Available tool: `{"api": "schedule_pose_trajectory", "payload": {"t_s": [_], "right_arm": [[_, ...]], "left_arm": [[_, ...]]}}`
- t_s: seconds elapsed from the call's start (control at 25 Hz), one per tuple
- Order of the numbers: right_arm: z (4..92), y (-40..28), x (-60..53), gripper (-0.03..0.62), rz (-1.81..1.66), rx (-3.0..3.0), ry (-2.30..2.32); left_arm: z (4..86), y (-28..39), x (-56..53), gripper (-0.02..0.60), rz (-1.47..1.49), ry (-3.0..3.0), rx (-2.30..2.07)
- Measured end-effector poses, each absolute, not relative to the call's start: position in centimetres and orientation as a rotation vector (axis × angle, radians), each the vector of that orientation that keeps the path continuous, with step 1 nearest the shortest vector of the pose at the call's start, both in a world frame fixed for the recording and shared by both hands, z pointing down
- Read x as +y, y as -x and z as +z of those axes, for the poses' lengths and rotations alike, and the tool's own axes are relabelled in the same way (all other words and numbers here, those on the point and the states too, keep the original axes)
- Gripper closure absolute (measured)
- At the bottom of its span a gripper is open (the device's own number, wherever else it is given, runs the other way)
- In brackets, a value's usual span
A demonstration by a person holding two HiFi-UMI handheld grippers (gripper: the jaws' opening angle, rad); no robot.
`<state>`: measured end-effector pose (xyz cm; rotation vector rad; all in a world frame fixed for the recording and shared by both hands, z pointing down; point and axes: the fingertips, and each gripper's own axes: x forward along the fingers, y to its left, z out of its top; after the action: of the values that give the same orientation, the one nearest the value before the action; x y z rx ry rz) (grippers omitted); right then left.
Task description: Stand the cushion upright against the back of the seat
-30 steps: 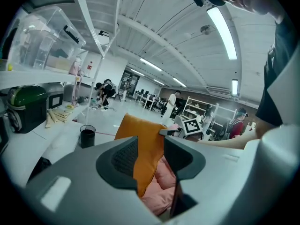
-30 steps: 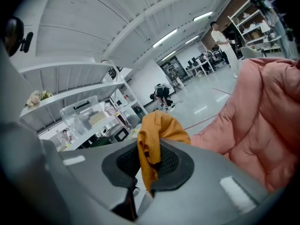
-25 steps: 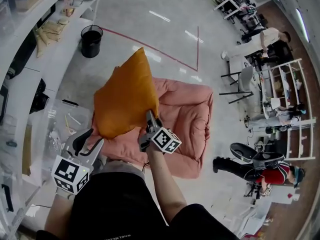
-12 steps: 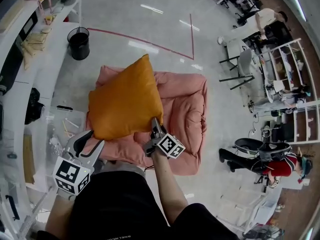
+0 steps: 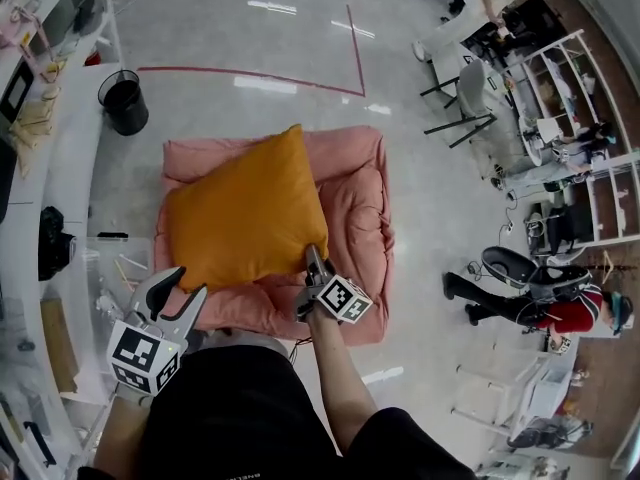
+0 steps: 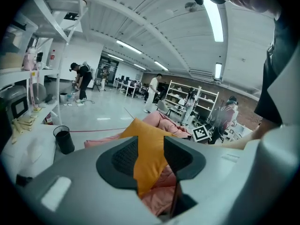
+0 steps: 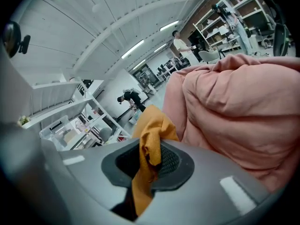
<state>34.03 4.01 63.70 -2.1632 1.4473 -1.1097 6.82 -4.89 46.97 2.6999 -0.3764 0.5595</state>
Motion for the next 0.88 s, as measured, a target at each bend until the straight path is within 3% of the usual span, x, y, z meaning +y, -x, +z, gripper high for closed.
{"api": "schedule_pose_trajectory", "payload": {"t_s": [0.88], "right_arm": [[61.6,-39.8,13.3,0.531,-1.04,1.436,2.311]], "left_arm": [[47.0,-15.0,-1.1,0.402,0.616,-2.718,-0.206]]}}
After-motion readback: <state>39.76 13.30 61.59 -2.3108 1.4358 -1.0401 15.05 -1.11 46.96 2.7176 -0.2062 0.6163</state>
